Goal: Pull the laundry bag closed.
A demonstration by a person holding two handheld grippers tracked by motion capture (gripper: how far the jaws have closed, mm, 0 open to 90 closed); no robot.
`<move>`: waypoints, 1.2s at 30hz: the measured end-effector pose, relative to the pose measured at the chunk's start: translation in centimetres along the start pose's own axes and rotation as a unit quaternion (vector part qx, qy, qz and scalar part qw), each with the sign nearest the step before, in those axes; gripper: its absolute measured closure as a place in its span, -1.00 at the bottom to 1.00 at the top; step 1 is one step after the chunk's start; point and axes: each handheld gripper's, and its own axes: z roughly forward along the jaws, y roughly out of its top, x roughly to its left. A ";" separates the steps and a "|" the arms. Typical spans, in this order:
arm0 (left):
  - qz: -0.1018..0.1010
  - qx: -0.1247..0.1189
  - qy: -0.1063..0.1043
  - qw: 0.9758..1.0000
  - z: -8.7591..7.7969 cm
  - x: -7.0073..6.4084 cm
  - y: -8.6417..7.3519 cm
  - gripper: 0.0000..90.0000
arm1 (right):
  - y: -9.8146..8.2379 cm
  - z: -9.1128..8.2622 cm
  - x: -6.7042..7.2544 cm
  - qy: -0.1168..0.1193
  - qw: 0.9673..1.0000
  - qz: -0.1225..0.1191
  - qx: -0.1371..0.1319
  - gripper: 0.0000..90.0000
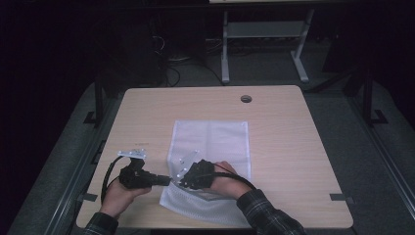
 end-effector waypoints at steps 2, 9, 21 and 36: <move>-0.001 0.001 0.003 1.000 0.0 0.0 0.0 0.93 | 0.0 0.0 0.0 -0.001 1.000 0.000 -0.001 0.93; -0.009 -0.010 0.011 1.000 -0.7 0.2 -0.2 0.94 | -0.5 0.0 0.1 0.000 1.000 0.006 -0.001 0.93; -0.008 -0.009 0.024 1.000 -1.0 0.3 -0.4 0.94 | -1.7 -0.4 0.0 -0.003 1.000 0.012 0.001 0.93; 0.000 0.002 0.039 0.999 -0.9 0.3 -0.6 0.94 | -3.6 -1.5 -0.2 -0.010 1.000 0.027 0.002 0.93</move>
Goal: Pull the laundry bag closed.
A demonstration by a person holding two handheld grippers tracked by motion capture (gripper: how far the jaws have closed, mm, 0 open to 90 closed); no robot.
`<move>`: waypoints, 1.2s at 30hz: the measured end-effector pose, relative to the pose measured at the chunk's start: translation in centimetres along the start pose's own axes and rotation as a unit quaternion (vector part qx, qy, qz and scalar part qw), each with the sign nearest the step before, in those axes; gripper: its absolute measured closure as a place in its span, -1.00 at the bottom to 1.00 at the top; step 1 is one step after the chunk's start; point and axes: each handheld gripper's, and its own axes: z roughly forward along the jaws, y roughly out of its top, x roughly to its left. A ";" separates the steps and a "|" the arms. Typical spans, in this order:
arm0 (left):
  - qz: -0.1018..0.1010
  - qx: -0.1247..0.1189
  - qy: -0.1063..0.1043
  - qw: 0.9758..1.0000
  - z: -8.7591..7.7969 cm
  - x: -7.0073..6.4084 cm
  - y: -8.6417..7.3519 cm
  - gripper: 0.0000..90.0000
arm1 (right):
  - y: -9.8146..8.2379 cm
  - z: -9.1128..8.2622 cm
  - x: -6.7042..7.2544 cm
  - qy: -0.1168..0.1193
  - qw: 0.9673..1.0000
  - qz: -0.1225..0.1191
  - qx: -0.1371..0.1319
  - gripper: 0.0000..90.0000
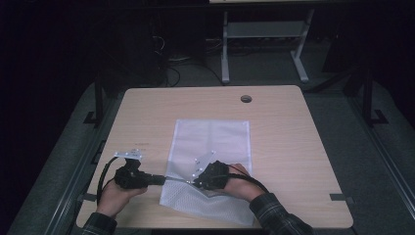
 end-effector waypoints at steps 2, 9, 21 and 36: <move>0.001 0.000 -0.003 1.000 0.0 0.0 0.0 0.94 | -0.3 -0.2 -0.1 -0.001 1.000 0.003 0.000 0.93; 0.002 0.004 -0.001 1.000 0.1 -0.1 0.0 0.94 | -0.7 -0.7 -0.2 -0.001 1.000 0.006 -0.005 0.93; -0.004 0.005 -0.001 1.000 0.0 0.1 -0.2 0.94 | -1.6 -1.6 -0.1 -0.003 1.000 0.011 -0.003 0.93; -0.008 0.003 -0.002 1.000 -0.1 0.0 -0.2 0.95 | -2.9 -2.8 -0.2 -0.008 1.000 0.022 -0.007 0.93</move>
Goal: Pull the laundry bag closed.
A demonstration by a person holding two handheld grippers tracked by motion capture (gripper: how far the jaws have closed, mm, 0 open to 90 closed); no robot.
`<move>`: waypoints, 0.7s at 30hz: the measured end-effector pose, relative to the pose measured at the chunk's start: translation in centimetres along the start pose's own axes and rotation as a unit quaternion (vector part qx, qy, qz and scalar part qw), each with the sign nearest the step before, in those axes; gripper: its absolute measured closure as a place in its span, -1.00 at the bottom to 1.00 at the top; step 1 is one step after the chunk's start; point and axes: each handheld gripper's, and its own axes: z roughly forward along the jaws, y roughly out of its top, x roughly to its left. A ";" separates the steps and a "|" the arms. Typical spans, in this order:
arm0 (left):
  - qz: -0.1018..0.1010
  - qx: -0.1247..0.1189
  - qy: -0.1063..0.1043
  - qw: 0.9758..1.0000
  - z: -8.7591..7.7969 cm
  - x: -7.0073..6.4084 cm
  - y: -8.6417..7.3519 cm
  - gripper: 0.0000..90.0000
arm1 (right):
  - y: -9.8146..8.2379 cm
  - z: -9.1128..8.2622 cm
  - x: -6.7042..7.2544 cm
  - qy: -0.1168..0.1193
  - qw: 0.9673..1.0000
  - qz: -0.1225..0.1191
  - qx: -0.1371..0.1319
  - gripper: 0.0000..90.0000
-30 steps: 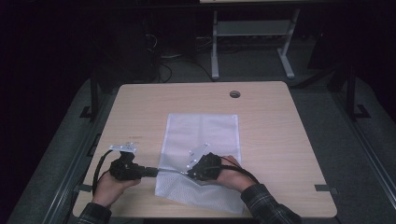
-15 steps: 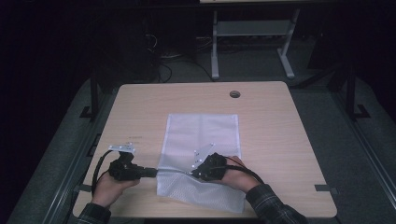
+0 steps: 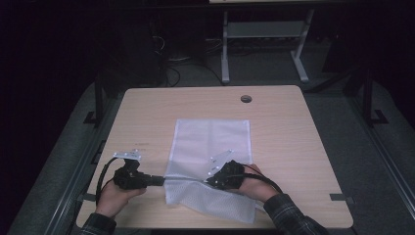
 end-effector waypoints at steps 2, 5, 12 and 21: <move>0.001 0.002 -0.002 1.000 0.0 0.0 0.0 0.95 | 0.0 -0.1 0.1 0.001 1.000 -0.001 0.001 0.93; -0.003 -0.001 0.001 1.000 -0.1 0.0 -0.1 0.95 | -0.2 -0.2 0.1 0.000 1.000 0.002 0.002 0.93; -0.002 -0.002 0.002 1.000 -0.2 0.0 0.0 0.95 | -0.5 -0.7 0.1 -0.001 1.000 0.006 -0.003 0.93; -0.002 -0.001 0.002 1.000 -0.2 0.1 -0.1 0.95 | -1.5 -1.6 -0.1 -0.009 1.000 0.011 0.001 0.93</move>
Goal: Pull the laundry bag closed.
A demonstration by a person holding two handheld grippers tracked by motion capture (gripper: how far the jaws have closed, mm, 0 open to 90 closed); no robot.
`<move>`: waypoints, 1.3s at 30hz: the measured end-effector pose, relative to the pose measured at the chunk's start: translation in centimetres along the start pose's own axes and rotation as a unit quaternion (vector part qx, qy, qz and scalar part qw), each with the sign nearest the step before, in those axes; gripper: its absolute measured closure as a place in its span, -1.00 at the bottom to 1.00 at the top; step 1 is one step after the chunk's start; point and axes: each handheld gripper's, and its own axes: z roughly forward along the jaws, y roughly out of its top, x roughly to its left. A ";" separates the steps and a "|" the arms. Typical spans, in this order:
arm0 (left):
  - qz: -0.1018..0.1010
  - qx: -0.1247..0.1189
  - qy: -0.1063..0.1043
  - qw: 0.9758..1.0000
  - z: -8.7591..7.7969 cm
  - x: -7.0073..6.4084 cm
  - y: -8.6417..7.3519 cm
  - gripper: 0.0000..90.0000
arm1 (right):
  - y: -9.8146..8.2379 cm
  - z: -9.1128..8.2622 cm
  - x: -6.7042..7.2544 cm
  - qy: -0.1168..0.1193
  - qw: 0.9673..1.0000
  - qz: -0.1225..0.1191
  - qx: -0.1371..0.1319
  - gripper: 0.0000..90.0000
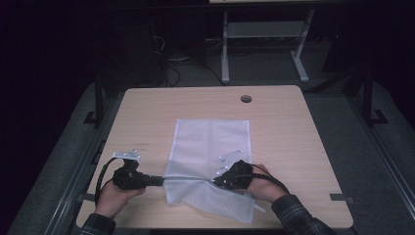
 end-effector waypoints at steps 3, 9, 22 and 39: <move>-0.001 0.001 0.000 1.000 0.0 0.0 0.0 0.95 | -0.3 -0.3 -0.1 -0.001 1.000 0.002 0.001 0.93; -0.002 0.000 -0.001 1.000 -0.1 0.1 -0.1 0.95 | -0.9 -0.7 -0.2 -0.004 1.000 0.005 0.001 0.93; -0.003 0.003 -0.002 1.000 0.0 0.1 -0.1 0.95 | -1.1 -0.9 -0.1 -0.002 1.000 0.006 0.003 0.93; -0.009 0.002 -0.001 1.000 -0.3 0.3 -0.3 0.95 | -1.9 -1.7 -0.2 -0.010 1.000 0.010 0.007 0.93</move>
